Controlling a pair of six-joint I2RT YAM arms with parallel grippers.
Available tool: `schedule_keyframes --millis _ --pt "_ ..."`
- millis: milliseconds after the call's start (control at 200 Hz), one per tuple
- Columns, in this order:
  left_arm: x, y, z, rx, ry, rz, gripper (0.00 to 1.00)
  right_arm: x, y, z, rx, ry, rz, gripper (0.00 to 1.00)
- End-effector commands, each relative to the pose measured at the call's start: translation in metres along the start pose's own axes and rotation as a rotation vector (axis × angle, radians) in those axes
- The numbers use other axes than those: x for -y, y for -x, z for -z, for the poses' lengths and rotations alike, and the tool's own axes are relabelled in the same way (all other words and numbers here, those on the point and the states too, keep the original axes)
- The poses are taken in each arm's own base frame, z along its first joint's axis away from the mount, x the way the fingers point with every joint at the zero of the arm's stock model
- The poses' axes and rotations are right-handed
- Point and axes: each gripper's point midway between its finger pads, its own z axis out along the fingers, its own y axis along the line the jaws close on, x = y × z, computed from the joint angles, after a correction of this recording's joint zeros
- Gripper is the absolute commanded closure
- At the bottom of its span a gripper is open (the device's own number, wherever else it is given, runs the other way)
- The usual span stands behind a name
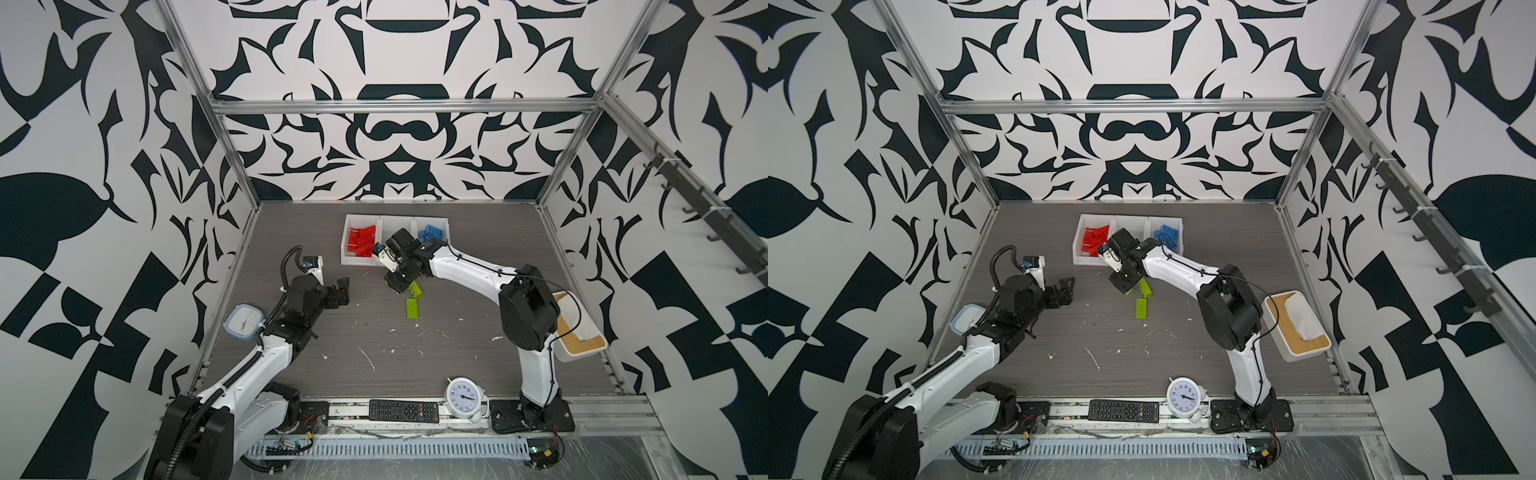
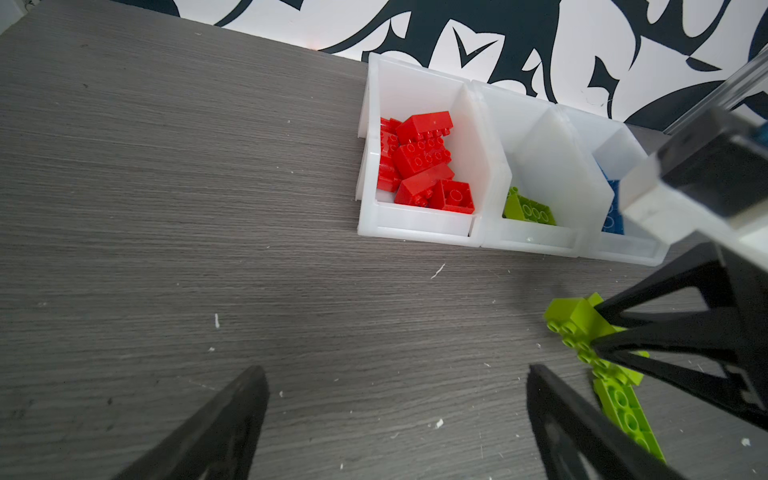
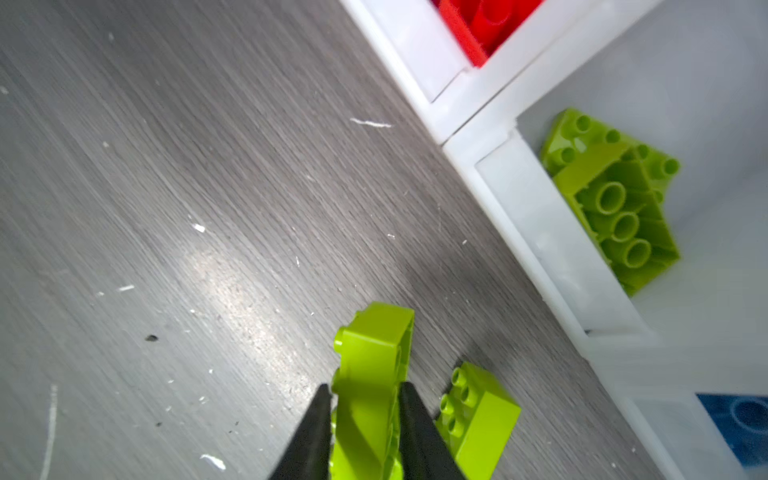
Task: Sort the legos into containers by color
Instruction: 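Move the right gripper back down and close it on another lime-green brick, then lift the lime-green brick, carry it into the middle compartment and release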
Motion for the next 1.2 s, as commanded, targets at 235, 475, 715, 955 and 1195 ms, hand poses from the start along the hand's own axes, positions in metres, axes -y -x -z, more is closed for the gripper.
schedule_keyframes --millis 235,475,715,955,1195 --pt "-0.001 -0.001 0.003 0.003 0.002 0.012 0.00 -0.004 -0.007 0.001 -0.042 0.040 -0.051 0.52" --pt "-0.002 -0.002 0.001 0.000 0.004 0.011 0.00 -0.004 -0.005 -0.013 -0.045 0.017 -0.133 0.46" --pt "-0.002 -0.002 0.001 -0.005 0.003 0.012 0.00 -0.003 -0.005 -0.030 -0.058 -0.015 -0.167 0.45" --pt "-0.002 -0.002 0.002 -0.002 0.004 0.012 0.00 0.002 -0.002 -0.038 -0.056 -0.047 -0.165 0.53" --pt "-0.002 -0.001 0.002 0.001 0.005 0.011 0.00 0.004 0.001 -0.035 -0.042 -0.056 -0.168 0.69"
